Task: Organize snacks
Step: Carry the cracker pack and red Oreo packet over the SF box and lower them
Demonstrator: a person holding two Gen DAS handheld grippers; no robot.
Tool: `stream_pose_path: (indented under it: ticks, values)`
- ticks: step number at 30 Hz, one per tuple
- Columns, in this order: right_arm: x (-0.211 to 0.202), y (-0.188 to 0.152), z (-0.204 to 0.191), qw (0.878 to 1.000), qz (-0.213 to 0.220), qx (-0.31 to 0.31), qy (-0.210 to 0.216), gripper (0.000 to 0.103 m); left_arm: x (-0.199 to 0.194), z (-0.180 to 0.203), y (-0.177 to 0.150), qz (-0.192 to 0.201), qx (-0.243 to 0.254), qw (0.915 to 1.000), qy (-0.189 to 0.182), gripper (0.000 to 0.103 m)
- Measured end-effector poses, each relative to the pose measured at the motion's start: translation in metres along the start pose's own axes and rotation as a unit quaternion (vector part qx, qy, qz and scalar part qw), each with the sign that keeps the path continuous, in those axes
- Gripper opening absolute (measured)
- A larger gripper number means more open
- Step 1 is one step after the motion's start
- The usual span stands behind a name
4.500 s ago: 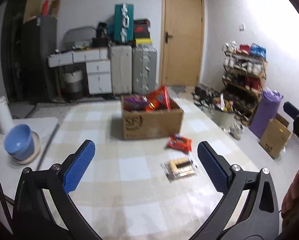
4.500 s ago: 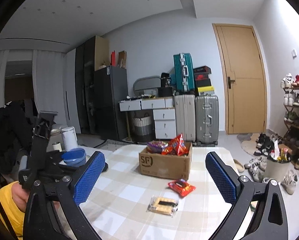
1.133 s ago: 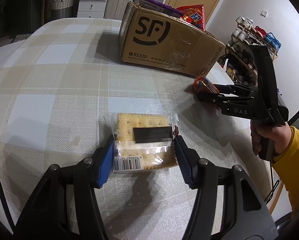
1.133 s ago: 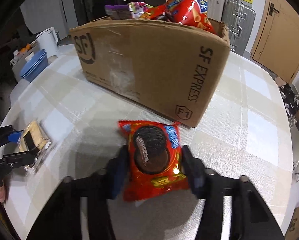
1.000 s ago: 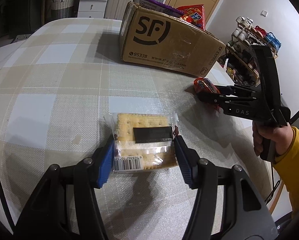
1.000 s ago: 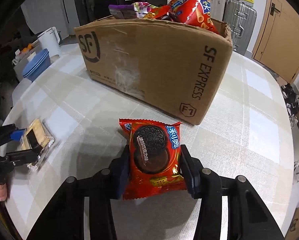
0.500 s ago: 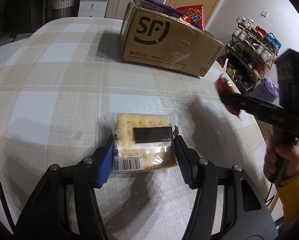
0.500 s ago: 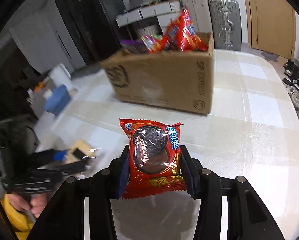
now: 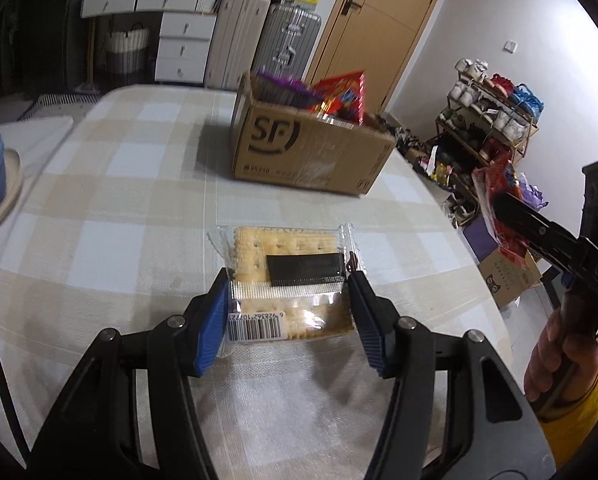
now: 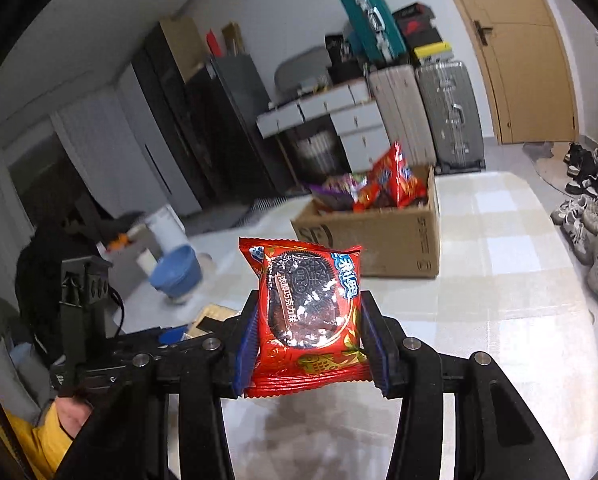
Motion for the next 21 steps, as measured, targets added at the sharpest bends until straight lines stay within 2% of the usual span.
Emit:
stream_pose_path:
  ticks: [3, 8, 15, 21]
  values:
    - [-0.018, -0.001, -0.005, 1.0, 0.02, 0.01, 0.005, 0.046, -0.021, 0.01, 0.004, 0.015, 0.008, 0.9999, -0.002, 0.054]
    - [-0.036, -0.016, -0.013, 1.0, 0.025, 0.009, 0.002, 0.046, -0.049, 0.026, 0.004, 0.027, 0.024, 0.9993, -0.007, 0.054]
    - [-0.037, -0.044, -0.014, 1.0, 0.01, 0.022, 0.004, 0.047, -0.074, 0.046, -0.001, 0.032, 0.042, 0.9986, -0.01, 0.054]
    - [-0.035, -0.049, -0.01, 0.999, 0.004, 0.036, 0.009, 0.047, -0.08, 0.05, -0.004, 0.031, 0.044, 0.9985, -0.009, 0.054]
Point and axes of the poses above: each gripper's, at about its wrist camera, not at the fingertips, and x roughly the way its jaws point, z to its right, y to its top, the point moved 3 cm from there along x, roughly the way its jaws point
